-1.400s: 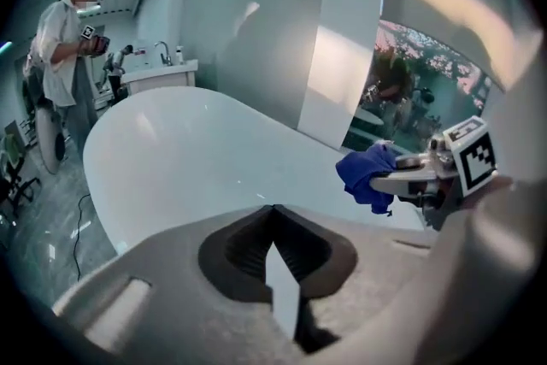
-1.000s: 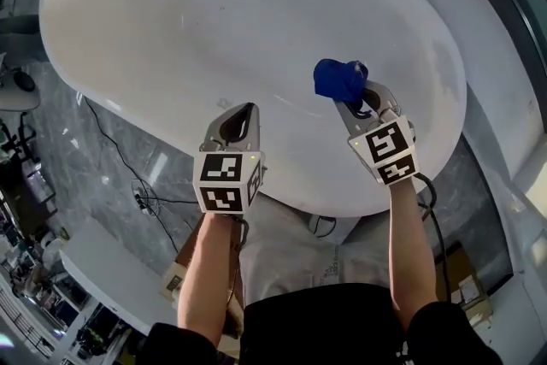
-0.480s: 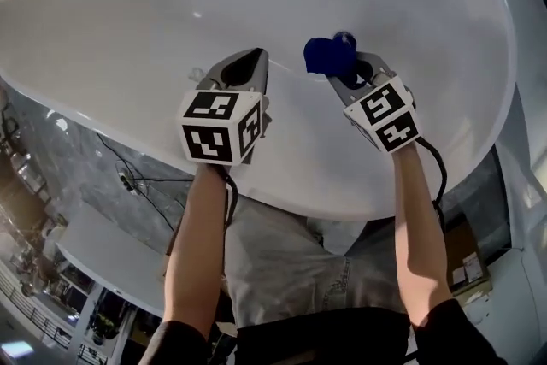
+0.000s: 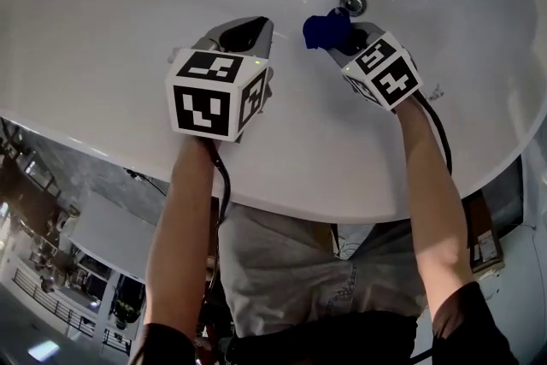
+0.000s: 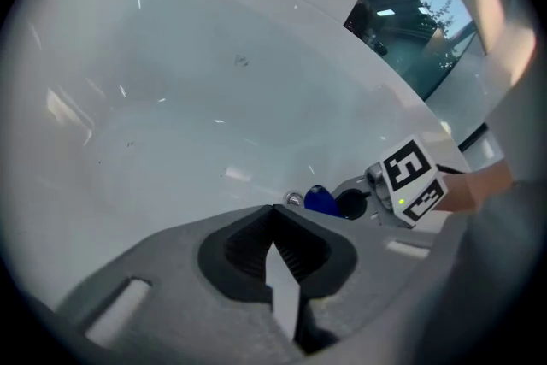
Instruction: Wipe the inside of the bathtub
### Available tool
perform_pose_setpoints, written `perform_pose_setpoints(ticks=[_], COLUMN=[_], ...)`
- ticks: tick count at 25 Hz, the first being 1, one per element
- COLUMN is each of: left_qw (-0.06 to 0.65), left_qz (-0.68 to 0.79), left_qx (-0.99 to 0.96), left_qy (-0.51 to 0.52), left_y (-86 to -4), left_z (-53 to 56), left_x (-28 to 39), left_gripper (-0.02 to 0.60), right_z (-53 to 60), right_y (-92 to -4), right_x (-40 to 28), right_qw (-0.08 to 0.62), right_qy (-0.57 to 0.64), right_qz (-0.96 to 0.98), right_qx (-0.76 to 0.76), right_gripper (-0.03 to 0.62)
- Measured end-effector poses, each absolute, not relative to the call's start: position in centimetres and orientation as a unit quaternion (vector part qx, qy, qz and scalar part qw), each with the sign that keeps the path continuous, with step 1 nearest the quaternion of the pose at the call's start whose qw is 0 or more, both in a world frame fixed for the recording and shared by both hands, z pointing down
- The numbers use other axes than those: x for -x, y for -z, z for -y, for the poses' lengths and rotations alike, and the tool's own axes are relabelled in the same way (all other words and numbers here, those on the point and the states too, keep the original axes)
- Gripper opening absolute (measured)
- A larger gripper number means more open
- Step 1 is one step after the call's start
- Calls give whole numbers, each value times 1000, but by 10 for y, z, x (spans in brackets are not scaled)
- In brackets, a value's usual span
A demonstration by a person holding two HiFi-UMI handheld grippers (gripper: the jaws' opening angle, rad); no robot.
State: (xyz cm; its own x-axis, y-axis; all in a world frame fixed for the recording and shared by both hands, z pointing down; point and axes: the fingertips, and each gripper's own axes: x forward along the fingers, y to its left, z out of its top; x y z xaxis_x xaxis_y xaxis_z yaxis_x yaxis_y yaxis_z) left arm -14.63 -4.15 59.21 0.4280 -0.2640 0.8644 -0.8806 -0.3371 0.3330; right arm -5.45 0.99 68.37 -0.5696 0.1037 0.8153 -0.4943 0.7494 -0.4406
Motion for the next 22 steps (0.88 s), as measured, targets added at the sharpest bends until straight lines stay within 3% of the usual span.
perform_pose_setpoints(ticks=[13, 22], left_qw=[430, 413], left_qz=[349, 337], left_qx=[-722, -720], left_qy=[-416, -445], left_y=[-626, -627], left_z=[31, 25], left_x=[141, 137], left_gripper=[5, 5], right_z=[-49, -83], right_y=[-771, -784], right_x=[55, 50], right_qw=[511, 561], right_qy=[-375, -326], right_qz=[772, 761], right_qx=[-51, 25], right_gripper=[100, 98])
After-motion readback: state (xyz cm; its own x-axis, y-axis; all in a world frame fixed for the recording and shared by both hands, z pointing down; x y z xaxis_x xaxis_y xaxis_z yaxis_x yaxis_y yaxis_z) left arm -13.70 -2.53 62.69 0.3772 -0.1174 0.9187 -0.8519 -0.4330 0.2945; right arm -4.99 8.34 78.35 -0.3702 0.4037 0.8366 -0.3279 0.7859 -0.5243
